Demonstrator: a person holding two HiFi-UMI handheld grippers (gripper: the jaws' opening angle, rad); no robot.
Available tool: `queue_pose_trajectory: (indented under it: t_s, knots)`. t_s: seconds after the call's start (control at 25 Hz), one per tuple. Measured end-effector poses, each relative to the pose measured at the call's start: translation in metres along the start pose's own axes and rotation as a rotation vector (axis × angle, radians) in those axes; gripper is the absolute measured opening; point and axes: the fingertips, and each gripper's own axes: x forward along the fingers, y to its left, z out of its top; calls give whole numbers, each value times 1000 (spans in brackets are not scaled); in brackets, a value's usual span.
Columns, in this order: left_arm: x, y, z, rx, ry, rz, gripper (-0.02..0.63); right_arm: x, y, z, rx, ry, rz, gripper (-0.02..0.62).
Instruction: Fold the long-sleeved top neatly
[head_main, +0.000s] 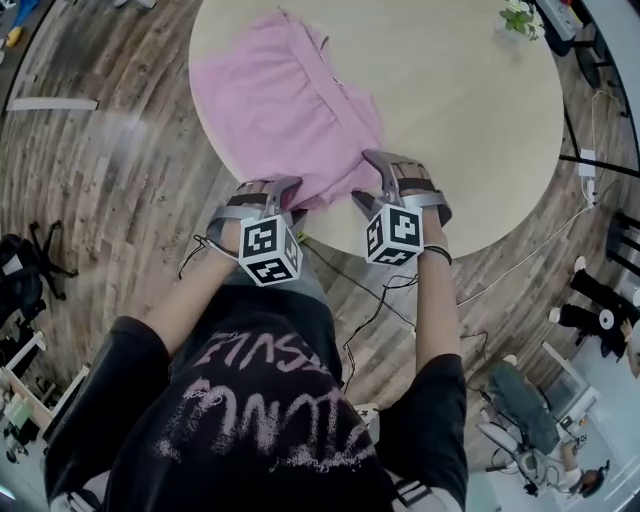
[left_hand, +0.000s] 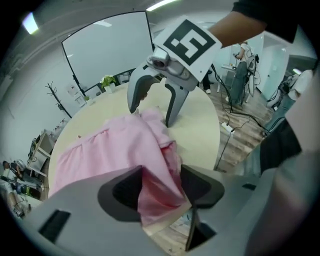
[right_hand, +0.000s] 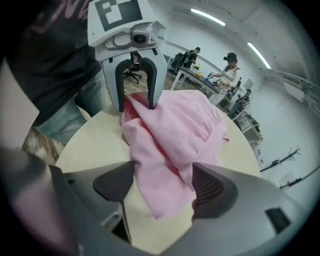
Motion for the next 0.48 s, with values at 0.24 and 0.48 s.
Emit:
queue_pose_trajectory:
  t_s: [0.24,0.48]
  knots:
    - [10,7,-9,-35,27,-12,177,6,1,3,-34,-32,92,282]
    - [11,5,-11,-70,25,-41,69,7,11,1,39,-32,157,191]
